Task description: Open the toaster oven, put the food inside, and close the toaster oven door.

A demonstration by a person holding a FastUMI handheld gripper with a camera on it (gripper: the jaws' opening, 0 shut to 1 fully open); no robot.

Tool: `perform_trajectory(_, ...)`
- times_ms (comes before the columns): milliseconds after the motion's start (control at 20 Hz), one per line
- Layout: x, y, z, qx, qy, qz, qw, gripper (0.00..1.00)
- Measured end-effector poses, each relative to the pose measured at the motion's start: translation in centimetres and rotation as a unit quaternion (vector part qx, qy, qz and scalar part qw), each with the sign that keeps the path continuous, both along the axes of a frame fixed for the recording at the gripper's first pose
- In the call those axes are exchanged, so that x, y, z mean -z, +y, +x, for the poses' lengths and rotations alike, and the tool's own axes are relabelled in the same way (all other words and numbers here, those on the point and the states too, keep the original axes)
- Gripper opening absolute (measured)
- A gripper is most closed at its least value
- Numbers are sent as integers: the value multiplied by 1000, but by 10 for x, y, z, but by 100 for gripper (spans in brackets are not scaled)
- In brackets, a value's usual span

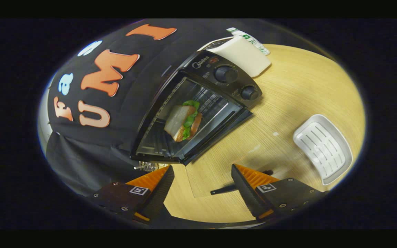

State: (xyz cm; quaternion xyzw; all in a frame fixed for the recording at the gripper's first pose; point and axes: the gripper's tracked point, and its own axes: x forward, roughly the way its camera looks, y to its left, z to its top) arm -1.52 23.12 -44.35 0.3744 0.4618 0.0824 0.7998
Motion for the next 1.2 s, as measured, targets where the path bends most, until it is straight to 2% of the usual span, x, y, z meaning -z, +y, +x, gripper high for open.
perform_trajectory(100, -6, -4, -17, -24, -15, -36, 999, 98)
perform_trajectory(200, -2, -15, -34, -55, -27, -102, 993, 98)
perform_trajectory(300, 2, -22, -48, -83, -40, -155, 984, 98)
perform_trajectory(550, 25, -22, -76, -160, -57, -234, 957, 99)
perform_trajectory(750, 55, -19, -86, -202, -56, -284, 935, 99)
perform_trajectory(900, 80, -25, -84, -222, -49, -328, 917, 99)
perform_trajectory(1100, 101, -20, -75, -228, -47, -343, 910, 99)
perform_trajectory(1200, 106, -21, -70, -237, -53, -361, 900, 99)
